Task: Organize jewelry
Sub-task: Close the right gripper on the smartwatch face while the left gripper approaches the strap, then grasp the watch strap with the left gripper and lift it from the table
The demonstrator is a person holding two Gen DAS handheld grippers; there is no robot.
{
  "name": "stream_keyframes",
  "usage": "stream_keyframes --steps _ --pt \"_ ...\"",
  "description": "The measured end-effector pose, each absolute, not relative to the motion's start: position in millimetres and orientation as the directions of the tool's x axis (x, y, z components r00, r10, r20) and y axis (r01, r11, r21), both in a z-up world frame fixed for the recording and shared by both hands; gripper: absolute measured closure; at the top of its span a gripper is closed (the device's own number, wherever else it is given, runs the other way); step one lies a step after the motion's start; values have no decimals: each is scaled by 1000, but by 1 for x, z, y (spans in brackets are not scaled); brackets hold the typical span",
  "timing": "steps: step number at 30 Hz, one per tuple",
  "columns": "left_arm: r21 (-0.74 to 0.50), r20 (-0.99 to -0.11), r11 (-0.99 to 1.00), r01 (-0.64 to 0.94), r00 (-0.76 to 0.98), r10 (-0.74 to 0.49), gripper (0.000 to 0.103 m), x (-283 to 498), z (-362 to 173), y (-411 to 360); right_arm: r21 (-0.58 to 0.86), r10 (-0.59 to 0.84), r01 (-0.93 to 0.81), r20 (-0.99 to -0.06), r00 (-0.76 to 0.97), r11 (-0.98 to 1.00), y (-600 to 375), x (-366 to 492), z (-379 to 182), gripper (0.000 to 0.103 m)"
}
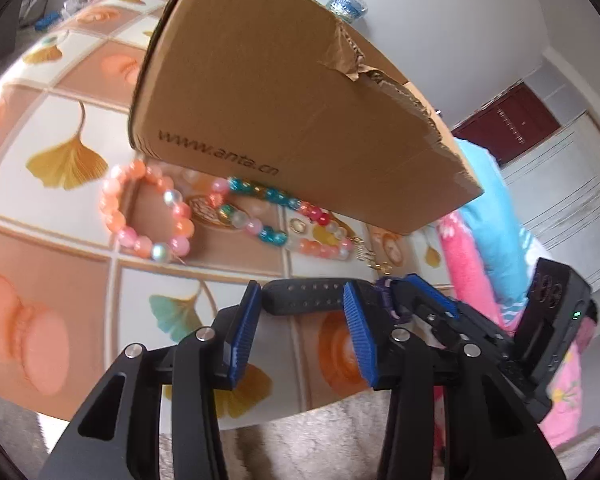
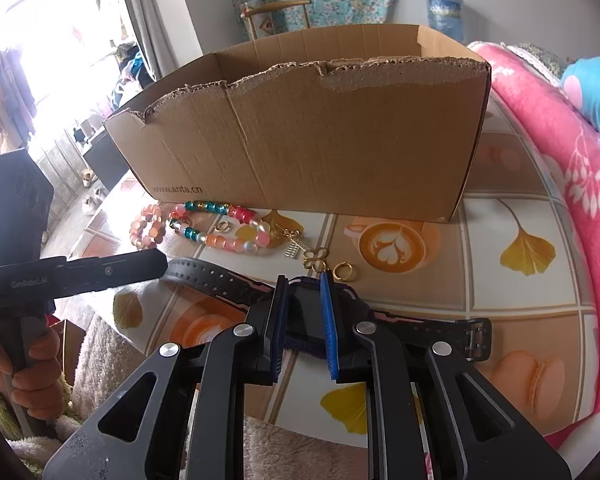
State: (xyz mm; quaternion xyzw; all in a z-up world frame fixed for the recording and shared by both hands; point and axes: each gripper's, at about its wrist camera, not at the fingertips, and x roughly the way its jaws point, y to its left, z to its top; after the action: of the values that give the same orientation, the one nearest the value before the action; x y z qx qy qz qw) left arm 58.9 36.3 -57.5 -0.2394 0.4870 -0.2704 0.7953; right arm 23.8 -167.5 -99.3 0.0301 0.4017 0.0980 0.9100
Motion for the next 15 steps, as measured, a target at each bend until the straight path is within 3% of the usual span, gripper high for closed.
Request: stream_keyframes --steps 8,15 --pt "-714 -572 663 225 360 -737 61 57 -57 30 140 206 -152 -722 661 978 -175 20 -98 88" --pt "-693 -575 667 274 348 -741 56 59 -50 19 140 209 -156 -716 666 978 -176 19 -99 88"
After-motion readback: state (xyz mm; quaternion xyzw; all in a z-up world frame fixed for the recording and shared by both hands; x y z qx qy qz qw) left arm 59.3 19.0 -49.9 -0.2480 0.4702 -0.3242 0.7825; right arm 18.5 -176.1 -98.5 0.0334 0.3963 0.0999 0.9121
